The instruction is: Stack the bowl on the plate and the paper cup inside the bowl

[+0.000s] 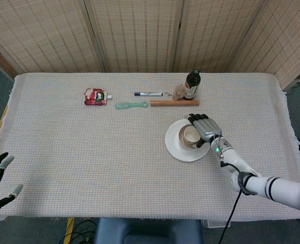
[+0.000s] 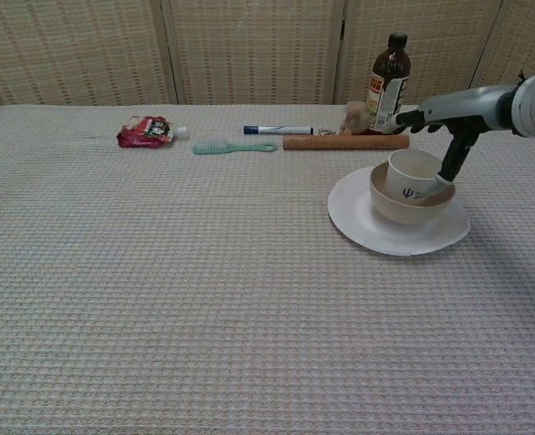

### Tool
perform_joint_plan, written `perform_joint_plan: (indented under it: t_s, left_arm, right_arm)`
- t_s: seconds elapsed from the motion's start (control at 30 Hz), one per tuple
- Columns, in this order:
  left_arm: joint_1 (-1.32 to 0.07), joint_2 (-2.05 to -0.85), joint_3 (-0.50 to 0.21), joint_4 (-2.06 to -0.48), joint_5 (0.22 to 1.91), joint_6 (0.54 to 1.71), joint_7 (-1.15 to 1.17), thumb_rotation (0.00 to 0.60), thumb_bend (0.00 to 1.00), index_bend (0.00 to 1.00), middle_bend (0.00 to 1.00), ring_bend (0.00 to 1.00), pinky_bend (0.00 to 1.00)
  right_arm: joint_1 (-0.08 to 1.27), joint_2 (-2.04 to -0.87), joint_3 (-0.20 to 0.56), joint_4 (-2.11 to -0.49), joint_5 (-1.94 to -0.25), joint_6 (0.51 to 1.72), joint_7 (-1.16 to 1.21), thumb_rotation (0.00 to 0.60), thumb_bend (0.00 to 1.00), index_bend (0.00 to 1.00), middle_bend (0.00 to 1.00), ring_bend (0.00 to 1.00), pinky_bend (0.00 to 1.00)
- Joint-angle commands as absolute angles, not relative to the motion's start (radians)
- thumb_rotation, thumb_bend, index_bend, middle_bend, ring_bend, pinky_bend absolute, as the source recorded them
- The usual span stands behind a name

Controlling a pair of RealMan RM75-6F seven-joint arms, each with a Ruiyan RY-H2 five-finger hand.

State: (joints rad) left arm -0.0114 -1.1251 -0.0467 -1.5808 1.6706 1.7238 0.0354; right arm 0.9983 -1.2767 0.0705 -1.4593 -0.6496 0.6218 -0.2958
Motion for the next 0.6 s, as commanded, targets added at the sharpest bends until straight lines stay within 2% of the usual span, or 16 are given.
perform_joint_plan:
  t_s: [0.03,0.2,0.3,0.43,0.6]
  left_arm:
    - [-0.011,-1.125,-0.048,-1.58,1.669,1.724,0.035,0.6,0.26,0.18,0.16,0.11,0.45]
    - [-0.012,-1.126,-0.049,-1.58,1.666,1.722,0.038,0.6,0.26,0.18,0.16,0.11,0.45]
    - [-0.014,-1.129,-0.047,-1.58,1.669,1.718,0.048,0.6,0.26,0.18,0.16,0.11,0.45]
    - [-0.015,-1.13,-0.044,-1.582,1.678,1.719,0.052,0.6,0.26,0.18,0.16,0.11,0.45]
    - [-0.013,-1.133,-0.043,-1.582,1.686,1.726,0.057,0.6,0.26,0.17,0.16,0.11,0.45]
  right_arm:
    - [0.99,-1.228,0.08,-1.513,-0.669,0.63,-0.277,0.6,0.16,0.0,0.0,0.0,0.0]
    - [0.93,-1.095,0.115,-1.675,-0.772,0.705,-0.215,0.6,0.14,0.0,0.0,0.0,0.0]
    - [0.844,-1.022,0.115,-1.783,-0.922,0.814,-0.171,0.6,0.12,0.0,0.0,0.0,0.0]
    - [0.696,-0.992,0.058,-1.843,-1.174,1.01,-0.124,0.6,0.11,0.0,0.0,0.0,0.0]
    - [0.518,-1.042,-0.034,-1.758,-1.409,1.25,-0.088,0.6,0.11,0.0,0.0,0.0,0.0]
